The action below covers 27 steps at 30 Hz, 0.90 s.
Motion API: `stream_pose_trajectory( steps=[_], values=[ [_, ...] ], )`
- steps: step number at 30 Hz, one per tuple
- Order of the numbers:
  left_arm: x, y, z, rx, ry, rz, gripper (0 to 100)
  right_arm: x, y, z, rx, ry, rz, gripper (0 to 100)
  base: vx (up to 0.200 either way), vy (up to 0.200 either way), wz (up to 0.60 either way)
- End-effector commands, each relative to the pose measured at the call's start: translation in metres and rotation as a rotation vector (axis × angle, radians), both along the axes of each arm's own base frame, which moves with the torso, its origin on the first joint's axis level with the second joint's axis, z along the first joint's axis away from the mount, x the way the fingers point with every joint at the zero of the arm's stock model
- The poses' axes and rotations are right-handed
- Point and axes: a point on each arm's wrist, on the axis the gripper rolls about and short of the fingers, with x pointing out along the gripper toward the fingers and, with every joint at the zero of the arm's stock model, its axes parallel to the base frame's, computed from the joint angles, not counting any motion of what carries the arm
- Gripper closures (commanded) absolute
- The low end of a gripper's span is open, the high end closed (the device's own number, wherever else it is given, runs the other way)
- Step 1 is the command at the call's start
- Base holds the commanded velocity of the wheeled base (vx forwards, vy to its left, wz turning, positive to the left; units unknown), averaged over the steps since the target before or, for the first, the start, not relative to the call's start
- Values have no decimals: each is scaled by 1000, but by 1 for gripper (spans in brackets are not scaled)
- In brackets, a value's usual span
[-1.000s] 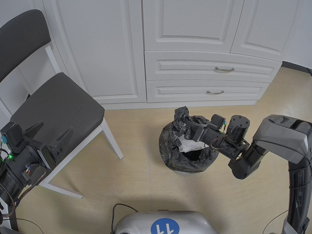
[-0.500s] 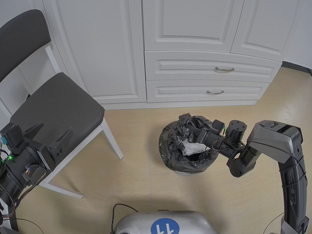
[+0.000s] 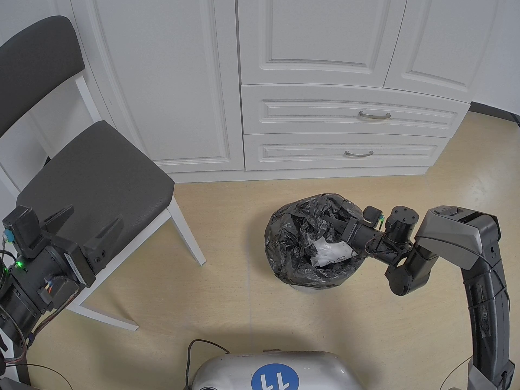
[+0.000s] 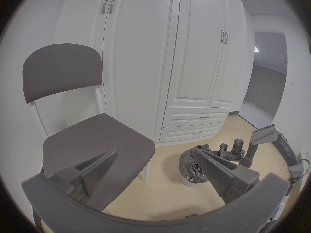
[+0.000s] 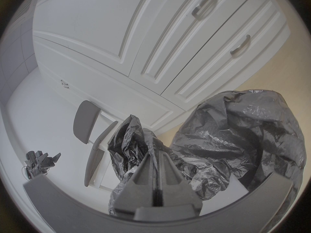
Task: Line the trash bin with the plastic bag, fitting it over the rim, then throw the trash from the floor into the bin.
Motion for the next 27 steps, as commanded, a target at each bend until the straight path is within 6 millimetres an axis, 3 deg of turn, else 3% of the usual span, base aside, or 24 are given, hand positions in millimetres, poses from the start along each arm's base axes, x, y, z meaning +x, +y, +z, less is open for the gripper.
stream_pose_trajectory(
  steps=[1, 2, 3, 8, 17, 21, 24, 25, 26, 27],
  values=[
    [1, 0, 0, 1, 3, 1, 0, 2, -1, -10, 0, 0, -4, 100, 0, 0, 0],
    [1, 0, 0, 1, 3, 2, 0, 3, -1, -9, 2, -3, -5, 100, 0, 0, 0],
    [1, 0, 0, 1, 3, 2, 0, 5, -1, -8, 5, -9, -6, 0, 0, 0, 0],
    [0, 0, 0, 0, 1, 2, 0, 6, -1, -8, 9, -15, -11, 0, 0, 0, 0],
    [0, 0, -1, 1, 4, 2, 0, -2, -3, 26, 9, -73, -17, 0, 0, 0, 0],
    [1, -1, -1, 0, 6, 1, 0, -16, -4, 56, -9, -135, -19, 0, 0, 0, 0],
    [-2, 0, 3, -12, -14, -4, 0, -47, -13, 104, -54, -245, -35, 0, 0, 0, 0],
    [-2, 0, 3, -12, -14, -4, 0, -51, -14, 107, -59, -252, -36, 0, 0, 0, 0],
    [-3, 1, 4, -20, -18, -1, 0, -71, -20, 127, -82, -299, -45, 0, 0, 0, 0],
    [-3, 1, 4, -20, -20, -1, 0, -73, -20, 129, -84, -305, -47, 0, 0, 0, 0]
  ],
)
